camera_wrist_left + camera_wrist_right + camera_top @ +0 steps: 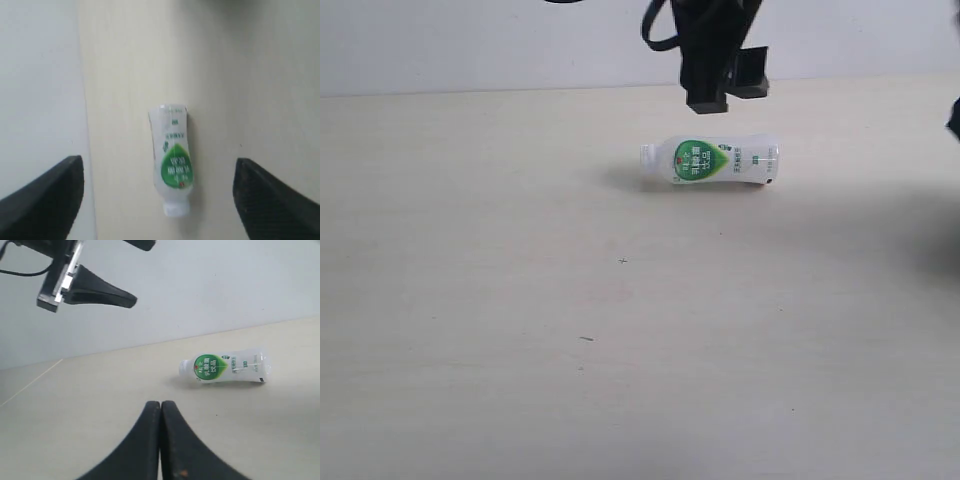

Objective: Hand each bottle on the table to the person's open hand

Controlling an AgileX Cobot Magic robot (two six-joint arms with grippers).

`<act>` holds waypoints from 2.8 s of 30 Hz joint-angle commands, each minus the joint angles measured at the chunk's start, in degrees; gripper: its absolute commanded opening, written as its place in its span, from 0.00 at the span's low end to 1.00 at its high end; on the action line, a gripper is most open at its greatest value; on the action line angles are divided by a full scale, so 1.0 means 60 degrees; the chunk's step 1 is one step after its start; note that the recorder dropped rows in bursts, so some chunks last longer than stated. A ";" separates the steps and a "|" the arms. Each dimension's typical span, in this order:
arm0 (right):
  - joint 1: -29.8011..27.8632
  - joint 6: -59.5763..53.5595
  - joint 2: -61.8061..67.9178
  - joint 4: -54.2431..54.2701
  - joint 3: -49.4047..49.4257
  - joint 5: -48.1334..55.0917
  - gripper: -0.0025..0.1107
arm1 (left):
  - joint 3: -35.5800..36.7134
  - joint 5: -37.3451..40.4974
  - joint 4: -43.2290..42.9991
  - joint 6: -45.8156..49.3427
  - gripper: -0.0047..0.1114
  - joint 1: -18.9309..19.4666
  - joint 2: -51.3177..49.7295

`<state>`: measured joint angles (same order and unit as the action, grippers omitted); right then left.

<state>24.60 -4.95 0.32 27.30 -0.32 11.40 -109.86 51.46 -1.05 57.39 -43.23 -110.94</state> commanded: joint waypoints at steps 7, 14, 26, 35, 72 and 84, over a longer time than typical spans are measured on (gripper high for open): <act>0.0016 -0.0068 -0.0053 -0.0058 0.0054 0.0014 0.02 | -0.0039 0.2591 -0.0712 -0.4273 0.71 0.1388 0.0802; 0.0016 -0.0068 -0.0053 -0.0058 0.0054 0.0014 0.02 | 0.0123 0.1877 0.2049 -0.5208 0.71 0.2409 0.0819; 0.0016 -0.0068 -0.0053 -0.0058 0.0054 0.0014 0.02 | 0.1207 0.1893 0.9004 -0.0359 0.71 0.3389 0.0819; 0.0016 -0.0068 -0.0053 -0.0058 0.0054 0.0014 0.02 | 0.1207 0.1759 0.8772 -0.0664 0.59 0.3389 0.0766; 0.0016 -0.0068 -0.0053 -0.0058 0.0054 0.0014 0.02 | 1.0050 -0.7557 1.2057 0.2709 0.04 0.4240 0.5033; 0.0016 -0.0068 -0.0053 -0.0058 0.0054 0.0014 0.02 | 0.9418 -0.7230 1.1259 0.3175 0.04 0.4240 0.5329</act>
<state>24.60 -4.95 0.32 27.30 -0.32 11.40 -51.63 8.72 68.29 75.98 -17.61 -79.39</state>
